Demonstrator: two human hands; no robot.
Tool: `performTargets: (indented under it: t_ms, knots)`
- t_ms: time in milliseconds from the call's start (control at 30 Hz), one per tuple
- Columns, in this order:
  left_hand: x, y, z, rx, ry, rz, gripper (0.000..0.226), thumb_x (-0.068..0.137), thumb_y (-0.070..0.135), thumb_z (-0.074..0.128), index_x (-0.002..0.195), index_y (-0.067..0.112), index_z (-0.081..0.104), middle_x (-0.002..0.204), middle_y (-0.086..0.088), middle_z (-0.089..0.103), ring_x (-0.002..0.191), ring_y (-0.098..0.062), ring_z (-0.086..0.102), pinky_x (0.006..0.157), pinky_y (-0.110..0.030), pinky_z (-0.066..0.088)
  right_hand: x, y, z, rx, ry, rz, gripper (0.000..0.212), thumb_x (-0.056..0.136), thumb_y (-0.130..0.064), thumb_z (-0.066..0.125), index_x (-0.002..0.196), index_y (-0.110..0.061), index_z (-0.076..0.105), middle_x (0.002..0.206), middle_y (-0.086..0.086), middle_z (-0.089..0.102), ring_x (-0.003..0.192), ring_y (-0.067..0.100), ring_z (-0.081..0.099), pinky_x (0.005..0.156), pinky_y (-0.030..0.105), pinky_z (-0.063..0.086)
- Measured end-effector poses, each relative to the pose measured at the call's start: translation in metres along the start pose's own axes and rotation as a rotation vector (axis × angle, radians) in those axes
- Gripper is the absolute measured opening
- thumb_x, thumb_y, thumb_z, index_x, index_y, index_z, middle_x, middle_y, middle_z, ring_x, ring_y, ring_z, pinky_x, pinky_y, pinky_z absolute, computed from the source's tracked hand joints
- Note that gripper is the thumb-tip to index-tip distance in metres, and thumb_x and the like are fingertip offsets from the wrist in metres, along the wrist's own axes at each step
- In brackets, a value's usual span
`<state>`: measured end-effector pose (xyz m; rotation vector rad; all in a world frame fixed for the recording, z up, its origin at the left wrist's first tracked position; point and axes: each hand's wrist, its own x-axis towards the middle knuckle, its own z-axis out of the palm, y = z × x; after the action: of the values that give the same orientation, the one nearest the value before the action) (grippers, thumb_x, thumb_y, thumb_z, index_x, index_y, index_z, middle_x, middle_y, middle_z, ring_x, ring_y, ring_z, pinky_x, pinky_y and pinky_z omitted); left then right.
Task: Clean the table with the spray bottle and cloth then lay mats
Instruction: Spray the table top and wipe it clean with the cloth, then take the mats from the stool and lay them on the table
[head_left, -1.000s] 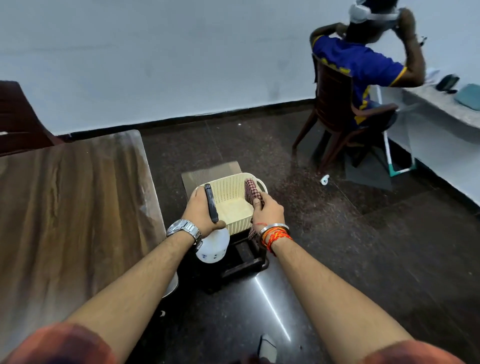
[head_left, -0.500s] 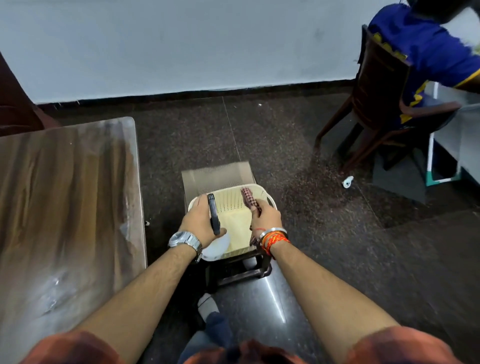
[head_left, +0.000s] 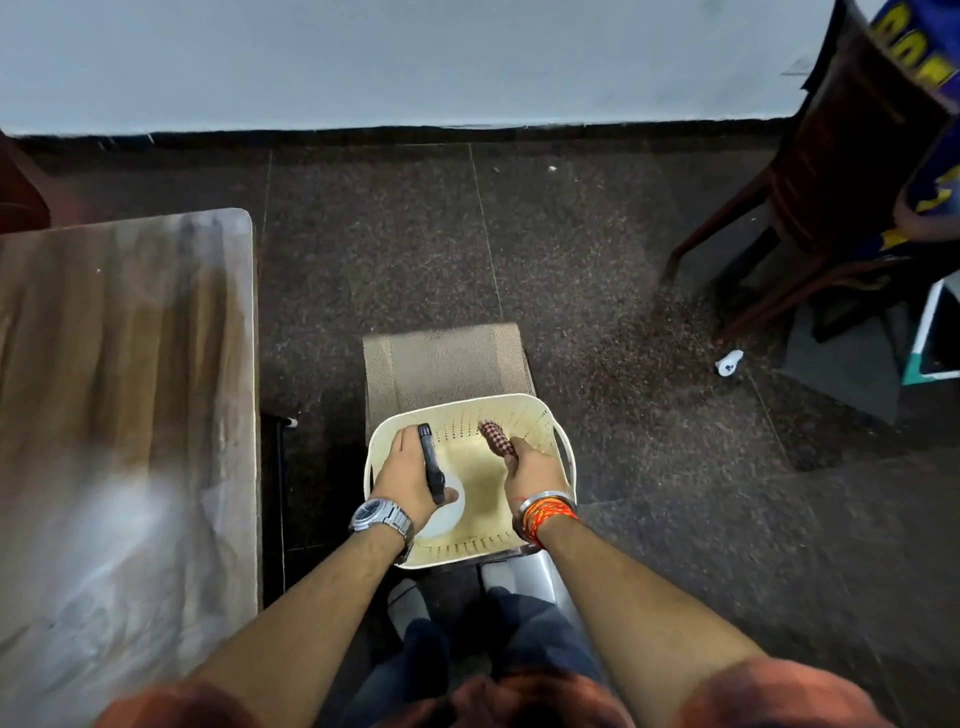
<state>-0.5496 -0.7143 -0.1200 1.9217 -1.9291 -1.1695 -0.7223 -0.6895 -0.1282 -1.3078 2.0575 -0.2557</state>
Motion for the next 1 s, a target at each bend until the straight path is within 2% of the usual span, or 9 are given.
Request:
performTargets:
  t_ms: [167,300,433,533,667,767,833,900,1000]
  knots:
    - [0.013,-0.005,0.016,-0.136,-0.055,-0.103,0.069,0.061,-0.001,0.088,0.108,0.022,0.043,0.116,-0.002,0.054,0.084,-0.026,0.067,0.074,-0.043,0.059,0.02,0.013,0.006,-0.124,-0.098,-0.047,0.03,0.093,-0.007,0.042,0.119,-0.012,0.058,0.098,0.016,0.068,0.089,0.033,0.064,0.072,0.031,0.047]
    - [0.025,-0.016,0.009,0.032,-0.108,-0.168,0.051,0.069,0.009,0.082,0.105,0.021,0.048,0.099,-0.002,0.062,0.077,-0.023,0.065,0.066,-0.037,0.059,0.036,0.015,0.009,-0.124,-0.126,-0.127,0.025,0.095,-0.02,0.047,0.112,-0.011,0.062,0.097,0.016,0.07,0.089,0.033,0.065,0.074,0.031,0.05]
    - [0.042,-0.018,-0.014,0.162,-0.175,-0.229,0.027,0.073,0.013,0.075,0.089,0.018,0.054,0.085,-0.001,0.065,0.079,-0.023,0.065,0.065,-0.029,0.055,0.059,0.011,0.003,-0.004,0.027,-0.239,0.023,0.092,-0.03,0.053,0.097,-0.014,0.069,0.085,0.01,0.071,0.079,0.029,0.066,0.07,0.028,0.049]
    - [0.06,-0.017,-0.031,0.016,-0.001,-0.34,0.015,0.072,0.002,0.06,0.071,0.016,0.057,0.077,-0.006,0.067,0.076,-0.027,0.067,0.064,-0.031,0.059,0.088,-0.003,-0.007,0.02,0.174,-0.312,0.021,0.091,-0.027,0.056,0.091,-0.011,0.07,0.08,0.01,0.071,0.076,0.031,0.065,0.068,0.03,0.046]
    - [0.1,-0.012,-0.044,-0.107,0.257,-0.395,0.008,0.069,0.01,0.061,0.073,0.015,0.057,0.076,-0.005,0.066,0.075,-0.03,0.065,0.073,-0.034,0.058,0.137,-0.034,-0.016,0.054,0.243,-0.305,0.02,0.093,-0.023,0.055,0.085,-0.008,0.067,0.08,0.014,0.069,0.076,0.034,0.063,0.064,0.034,0.044]
    - [0.144,-0.008,-0.039,-0.068,0.205,-0.304,0.016,0.076,0.013,0.066,0.087,0.019,0.056,0.096,-0.007,0.067,0.093,-0.03,0.065,0.086,-0.036,0.054,0.181,-0.055,-0.008,-0.005,0.149,-0.284,0.017,0.092,-0.021,0.053,0.093,-0.009,0.065,0.092,0.015,0.069,0.088,0.034,0.062,0.072,0.034,0.045]
    - [0.178,-0.011,-0.028,0.084,0.057,-0.245,0.041,0.082,0.018,0.071,0.119,0.014,0.056,0.127,-0.013,0.057,0.116,-0.033,0.058,0.1,-0.037,0.047,0.211,-0.06,0.005,-0.083,0.075,-0.266,0.022,0.09,-0.018,0.053,0.107,-0.009,0.063,0.106,0.015,0.067,0.102,0.034,0.06,0.083,0.035,0.046]
    - [0.208,-0.014,-0.019,0.219,-0.043,-0.198,0.069,0.083,0.022,0.075,0.142,0.009,0.042,0.145,-0.016,0.043,0.13,-0.037,0.047,0.109,-0.041,0.04,0.234,-0.062,0.018,-0.179,0.001,-0.248,0.031,0.089,-0.018,0.055,0.118,-0.008,0.058,0.118,0.015,0.062,0.112,0.035,0.055,0.093,0.036,0.047]
    - [0.245,-0.025,-0.011,0.388,-0.085,-0.135,0.09,0.08,0.032,0.078,0.15,0.011,0.027,0.157,-0.013,0.03,0.138,-0.038,0.036,0.113,-0.048,0.035,0.259,-0.067,0.032,-0.316,-0.1,-0.267,0.046,0.086,-0.017,0.062,0.129,-0.01,0.049,0.141,0.01,0.044,0.127,0.034,0.041,0.102,0.041,0.041]
